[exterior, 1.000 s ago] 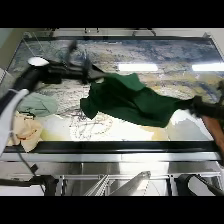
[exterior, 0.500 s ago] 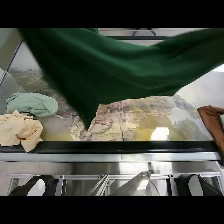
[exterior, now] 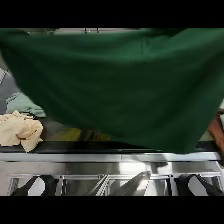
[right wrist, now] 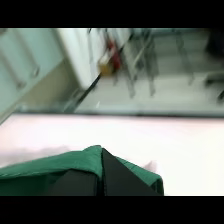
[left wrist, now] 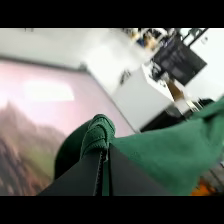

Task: Fold the shirts.

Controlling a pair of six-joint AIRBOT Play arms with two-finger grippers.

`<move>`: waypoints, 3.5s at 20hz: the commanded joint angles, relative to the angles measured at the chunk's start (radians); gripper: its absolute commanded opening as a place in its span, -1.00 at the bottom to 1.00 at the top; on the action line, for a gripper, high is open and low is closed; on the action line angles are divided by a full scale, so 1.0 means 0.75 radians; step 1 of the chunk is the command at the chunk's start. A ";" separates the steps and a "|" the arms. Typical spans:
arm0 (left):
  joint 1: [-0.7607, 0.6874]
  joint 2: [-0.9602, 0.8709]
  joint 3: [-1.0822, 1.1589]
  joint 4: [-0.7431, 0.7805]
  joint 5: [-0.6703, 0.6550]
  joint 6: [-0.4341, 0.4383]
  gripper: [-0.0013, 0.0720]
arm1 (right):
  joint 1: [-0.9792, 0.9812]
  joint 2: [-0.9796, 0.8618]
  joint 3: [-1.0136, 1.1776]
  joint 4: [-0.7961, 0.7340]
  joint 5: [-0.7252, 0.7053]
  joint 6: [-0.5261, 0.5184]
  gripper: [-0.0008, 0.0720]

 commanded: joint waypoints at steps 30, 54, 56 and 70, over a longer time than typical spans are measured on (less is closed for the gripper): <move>0.039 -0.767 -0.402 0.907 -0.125 -0.217 -0.17 | -0.193 -0.374 -1.253 -0.824 -0.011 0.294 0.15; -0.389 -0.877 -0.514 0.693 0.422 -0.033 -0.06 | -0.069 -0.558 -1.272 -0.415 -0.045 0.046 -0.91; -0.426 -0.982 -0.448 0.689 0.321 -0.027 0.01 | -0.069 -0.558 -1.272 -0.415 -0.025 0.046 -0.91; -0.225 -0.439 -0.074 -0.218 -0.563 0.070 -0.91 | -0.085 0.056 -0.892 0.617 0.520 -0.085 -0.92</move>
